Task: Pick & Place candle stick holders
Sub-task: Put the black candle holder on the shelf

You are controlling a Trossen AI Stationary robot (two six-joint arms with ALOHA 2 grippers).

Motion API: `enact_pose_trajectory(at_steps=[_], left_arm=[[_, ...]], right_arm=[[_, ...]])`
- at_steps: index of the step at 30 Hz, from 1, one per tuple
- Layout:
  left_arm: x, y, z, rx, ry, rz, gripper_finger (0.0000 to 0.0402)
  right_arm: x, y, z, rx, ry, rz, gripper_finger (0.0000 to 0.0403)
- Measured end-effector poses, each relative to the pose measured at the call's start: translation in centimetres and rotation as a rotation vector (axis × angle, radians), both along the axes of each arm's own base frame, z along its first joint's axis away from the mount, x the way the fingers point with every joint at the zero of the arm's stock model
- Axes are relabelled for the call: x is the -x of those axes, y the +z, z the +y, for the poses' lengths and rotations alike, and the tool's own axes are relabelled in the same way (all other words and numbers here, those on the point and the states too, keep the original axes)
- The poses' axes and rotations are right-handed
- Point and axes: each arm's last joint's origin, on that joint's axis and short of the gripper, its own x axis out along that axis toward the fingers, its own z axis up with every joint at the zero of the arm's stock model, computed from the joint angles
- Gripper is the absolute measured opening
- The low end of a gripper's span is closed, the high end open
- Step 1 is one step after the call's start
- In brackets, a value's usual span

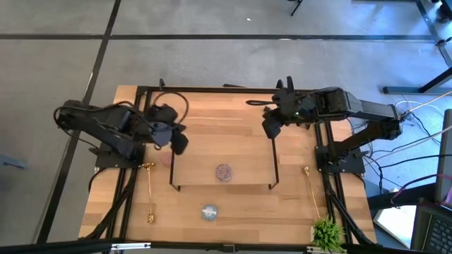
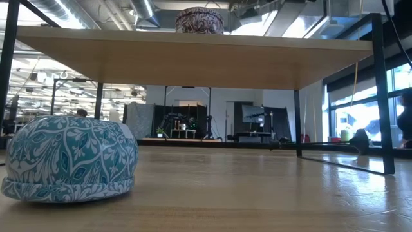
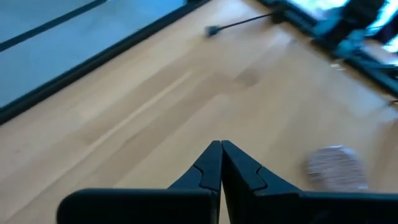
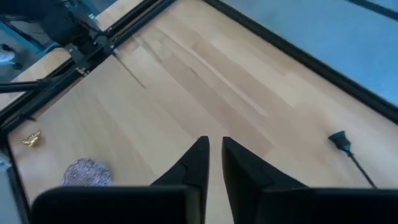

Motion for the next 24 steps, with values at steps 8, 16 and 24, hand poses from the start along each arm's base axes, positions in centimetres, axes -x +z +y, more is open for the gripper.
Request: enact_pose_trajectory(at_steps=[8, 16, 24], left_arm=[[4.4, -0.3, 1.6, 0.030, 0.180, 0.139, 0.0001], [5.6, -2.6, 1.5, 0.118, 0.115, 0.284, 0.0001], [8.2, -7.9, 0.7, 0.166, 0.199, 0.343, 0.0001]], right_arm=[[0.1, -0.1, 0.1, -0.010, -0.010, 0.010, 0.0162], [0.1, -0.1, 0.0, -0.005, -0.019, 0.015, 0.0227], [0.1, -0.2, 0.0, -0.005, -0.019, 0.015, 0.0229]])
